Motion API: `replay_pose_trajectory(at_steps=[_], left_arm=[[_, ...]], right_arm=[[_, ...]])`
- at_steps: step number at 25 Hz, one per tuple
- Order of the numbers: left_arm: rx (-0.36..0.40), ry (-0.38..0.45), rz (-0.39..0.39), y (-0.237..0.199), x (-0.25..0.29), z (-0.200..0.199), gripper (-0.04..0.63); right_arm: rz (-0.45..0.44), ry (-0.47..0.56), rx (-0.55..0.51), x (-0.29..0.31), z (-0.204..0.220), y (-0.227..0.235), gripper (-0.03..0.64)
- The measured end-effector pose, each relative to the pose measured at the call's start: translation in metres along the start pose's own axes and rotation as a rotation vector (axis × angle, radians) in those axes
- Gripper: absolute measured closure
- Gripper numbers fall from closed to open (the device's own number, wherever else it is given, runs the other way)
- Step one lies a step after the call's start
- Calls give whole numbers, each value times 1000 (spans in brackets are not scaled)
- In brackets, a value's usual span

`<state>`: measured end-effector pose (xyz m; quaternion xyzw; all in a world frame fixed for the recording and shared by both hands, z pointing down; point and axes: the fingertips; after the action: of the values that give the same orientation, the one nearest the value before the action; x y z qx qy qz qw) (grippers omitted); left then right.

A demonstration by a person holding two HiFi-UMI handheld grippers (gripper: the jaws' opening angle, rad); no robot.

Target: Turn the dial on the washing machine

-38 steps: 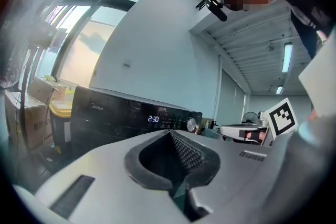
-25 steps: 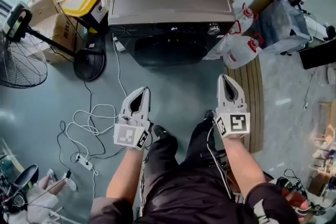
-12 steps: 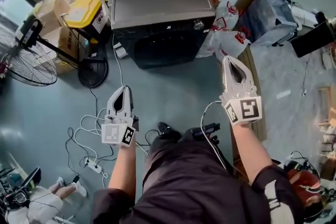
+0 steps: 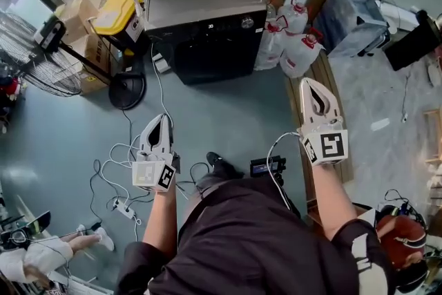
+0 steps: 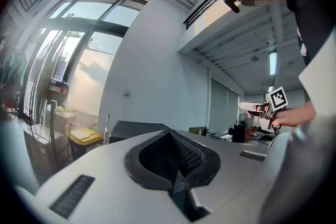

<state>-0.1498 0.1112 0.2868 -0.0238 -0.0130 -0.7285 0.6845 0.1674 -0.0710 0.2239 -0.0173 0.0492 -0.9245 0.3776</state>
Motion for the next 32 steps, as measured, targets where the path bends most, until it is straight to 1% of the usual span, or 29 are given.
replay_pose_trajectory(at_steps=[3, 5, 8, 9, 12, 15, 18, 20, 23, 27, 32], left_arm=[[6, -15, 10, 26, -21, 2, 580], [6, -21, 16, 43, -34, 3, 580], [8, -31, 51, 67, -50, 4, 580], [11, -35, 48, 72, -54, 4, 580], [12, -54, 9, 76, -71, 10, 580], [5, -75, 44, 84, -79, 18, 580], [-2, -67, 65, 85, -84, 25, 580], [17, -56, 73, 86, -83, 22, 580], [57, -55, 90, 86, -83, 32, 580], [23, -69, 91, 73, -92, 37, 580], [7, -65, 121, 62, -99, 43, 580]], right_arm=[[4, -10, -6, -38, 2, 9, 595], [-9, -21, 9, -58, 7, 3, 595], [-37, -39, 60, -78, 25, -19, 595], [-48, -41, 79, -82, 33, -28, 595], [-78, -67, 136, -95, 54, -57, 595], [-104, -101, 190, -106, 72, -85, 595], [-134, -119, 225, -114, 80, -111, 595], [-138, -129, 233, -117, 80, -122, 595], [-117, -126, 213, -116, 82, -130, 595], [-84, -132, 189, -110, 85, -141, 595], [-97, -144, 203, -110, 83, -159, 595]])
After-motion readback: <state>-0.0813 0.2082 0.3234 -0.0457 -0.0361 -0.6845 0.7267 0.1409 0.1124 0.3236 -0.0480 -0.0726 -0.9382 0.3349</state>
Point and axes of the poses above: the fingertips, and each gripper's own axes: x forward along the fingers, y to its right, z out of its underside, and after that the axes turned 7 degrees about x, right-handed
